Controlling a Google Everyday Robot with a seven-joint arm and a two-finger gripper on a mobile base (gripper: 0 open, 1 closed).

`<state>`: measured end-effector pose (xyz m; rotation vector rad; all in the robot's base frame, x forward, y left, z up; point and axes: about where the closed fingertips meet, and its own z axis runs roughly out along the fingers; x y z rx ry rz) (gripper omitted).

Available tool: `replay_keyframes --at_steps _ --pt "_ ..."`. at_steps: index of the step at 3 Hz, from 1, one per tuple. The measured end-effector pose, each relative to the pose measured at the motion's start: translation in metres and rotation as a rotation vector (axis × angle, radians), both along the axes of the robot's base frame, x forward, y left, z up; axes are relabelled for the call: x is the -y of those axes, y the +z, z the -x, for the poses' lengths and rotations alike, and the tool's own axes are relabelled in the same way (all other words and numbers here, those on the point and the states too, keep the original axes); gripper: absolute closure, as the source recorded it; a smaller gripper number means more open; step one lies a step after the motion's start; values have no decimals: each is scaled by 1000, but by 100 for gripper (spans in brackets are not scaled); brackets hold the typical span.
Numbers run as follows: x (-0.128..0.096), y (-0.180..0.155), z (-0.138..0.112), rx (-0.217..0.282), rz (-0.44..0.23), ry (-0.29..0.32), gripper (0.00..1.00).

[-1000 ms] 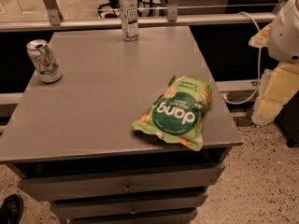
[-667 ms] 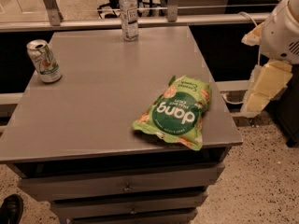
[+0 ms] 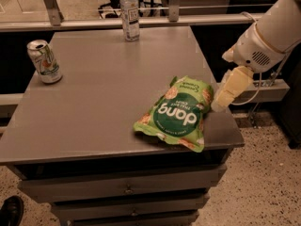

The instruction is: Move green rice chip bag near 7up can

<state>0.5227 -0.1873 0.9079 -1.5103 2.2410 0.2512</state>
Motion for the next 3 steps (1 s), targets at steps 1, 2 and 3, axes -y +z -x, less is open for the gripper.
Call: replay_keyframes --at_steps 1,2,3 --pt "-13 -33 -15 -90 -105 -69 0" --pt "-24 -50 -21 -149 -163 -104 0" --pt "-50 -57 -24 -230 -231 -114 25"
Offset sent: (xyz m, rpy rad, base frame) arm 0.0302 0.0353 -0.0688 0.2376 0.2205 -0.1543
